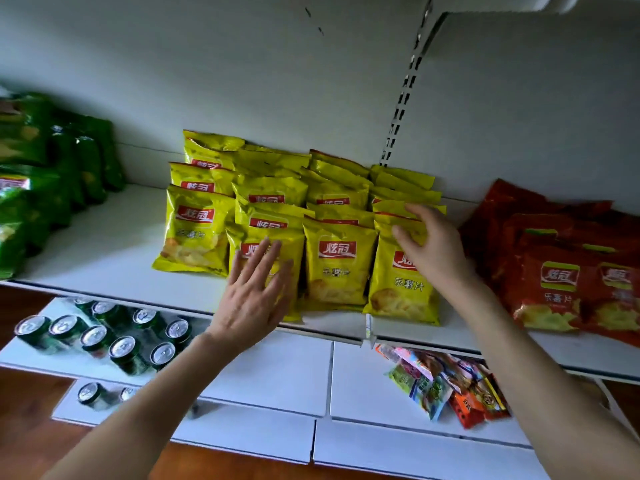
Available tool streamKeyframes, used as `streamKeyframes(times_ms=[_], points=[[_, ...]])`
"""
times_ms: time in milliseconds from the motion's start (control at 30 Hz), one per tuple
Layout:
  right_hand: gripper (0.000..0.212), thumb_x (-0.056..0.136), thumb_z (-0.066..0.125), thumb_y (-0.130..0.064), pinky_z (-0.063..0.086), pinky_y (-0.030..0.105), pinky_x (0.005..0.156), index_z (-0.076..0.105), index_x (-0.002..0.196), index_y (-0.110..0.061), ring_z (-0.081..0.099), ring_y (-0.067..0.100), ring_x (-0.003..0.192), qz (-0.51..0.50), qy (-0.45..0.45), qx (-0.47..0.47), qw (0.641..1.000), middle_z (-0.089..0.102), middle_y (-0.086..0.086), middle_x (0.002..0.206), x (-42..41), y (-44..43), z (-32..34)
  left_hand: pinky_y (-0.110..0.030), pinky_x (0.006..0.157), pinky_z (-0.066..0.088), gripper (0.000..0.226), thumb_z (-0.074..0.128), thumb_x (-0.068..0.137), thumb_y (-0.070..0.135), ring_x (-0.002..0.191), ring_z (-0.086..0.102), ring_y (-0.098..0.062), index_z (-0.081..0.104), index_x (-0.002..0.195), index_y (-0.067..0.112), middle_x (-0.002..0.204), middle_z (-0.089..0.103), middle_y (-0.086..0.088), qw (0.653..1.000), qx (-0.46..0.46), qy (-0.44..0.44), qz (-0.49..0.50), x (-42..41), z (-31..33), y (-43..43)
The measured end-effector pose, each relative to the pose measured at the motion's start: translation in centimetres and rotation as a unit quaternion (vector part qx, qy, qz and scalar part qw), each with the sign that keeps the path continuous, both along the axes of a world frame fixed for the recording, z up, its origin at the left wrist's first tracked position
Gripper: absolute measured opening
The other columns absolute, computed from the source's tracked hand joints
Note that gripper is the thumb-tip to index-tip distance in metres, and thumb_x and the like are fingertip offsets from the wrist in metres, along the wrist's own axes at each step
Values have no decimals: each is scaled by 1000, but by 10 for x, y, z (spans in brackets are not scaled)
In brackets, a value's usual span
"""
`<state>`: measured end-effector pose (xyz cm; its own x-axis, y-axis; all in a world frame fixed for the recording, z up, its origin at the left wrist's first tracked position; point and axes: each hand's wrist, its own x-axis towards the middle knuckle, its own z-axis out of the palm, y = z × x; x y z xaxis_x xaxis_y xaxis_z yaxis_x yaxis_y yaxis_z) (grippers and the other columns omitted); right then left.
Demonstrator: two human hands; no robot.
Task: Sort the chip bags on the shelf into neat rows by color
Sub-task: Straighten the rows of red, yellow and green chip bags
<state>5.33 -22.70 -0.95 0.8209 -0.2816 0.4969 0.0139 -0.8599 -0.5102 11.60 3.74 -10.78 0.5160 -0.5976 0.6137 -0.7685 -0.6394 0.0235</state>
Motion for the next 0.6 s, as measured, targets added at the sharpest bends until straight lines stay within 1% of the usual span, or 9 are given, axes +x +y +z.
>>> streamKeyframes(times_ms=[33,67,167,233,367,467,500,567,600], points=[[44,80,63,-27,37,20,90,59,115,0,59,33,106,18,-13,-6,1000,62,20,114,2,17,0,-54,109,16,47,23,100,42,135,27,-34,44,128,11,140,44,-24,1000,-4,5,10,5,0,13],[43,79,64,-22,37,21,90,59,113,4,59,34,107,32,-15,-14,999,62,22,114,5,35,-1,-55,109,18,48,23,100,43,135,27,-35,43,129,11,140,44,-24,1000,-7,11,17,10,1,24],[45,81,64,-22,39,34,98,58,118,2,51,32,118,79,32,-28,996,56,20,123,15,87,-12,-59,104,24,51,24,100,47,135,27,-37,43,131,12,140,43,-24,999,-19,20,19,25,2,57],[45,83,67,-23,41,38,100,57,121,-1,48,30,121,78,59,-28,995,54,16,127,18,115,-23,-61,102,26,52,24,99,48,134,27,-37,44,129,11,140,43,-25,999,-28,34,28,35,1,77],[47,77,73,-26,38,31,93,61,116,-1,53,31,114,21,64,-22,997,59,16,120,15,155,-40,-64,99,30,53,38,92,46,133,31,-45,45,128,8,141,40,-29,993,-38,96,52,61,-3,112],[53,73,76,-32,46,35,84,62,114,-1,59,34,105,-53,57,-26,997,62,18,111,14,177,-50,-66,98,31,59,47,88,42,129,30,-56,39,133,5,139,34,-39,981,-63,161,85,85,-2,130],[58,74,74,-37,47,36,85,59,119,-3,57,34,107,-79,73,-23,994,61,17,114,15,184,-52,-64,100,30,62,54,89,40,130,27,-57,37,137,5,140,29,-41,975,-76,187,95,91,0,132],[70,78,67,-46,43,37,89,45,134,-10,49,30,118,-115,142,-9,983,53,13,127,19,194,-56,-58,104,31,71,64,88,31,136,22,-53,31,146,9,149,14,-36,955,-76,265,108,101,1,132],[73,80,64,-47,42,36,91,37,139,-14,45,29,121,-123,173,-5,977,49,11,131,21,197,-59,-55,102,35,74,67,86,27,135,26,-50,28,148,11,152,11,-32,947,-68,296,105,104,0,131]])
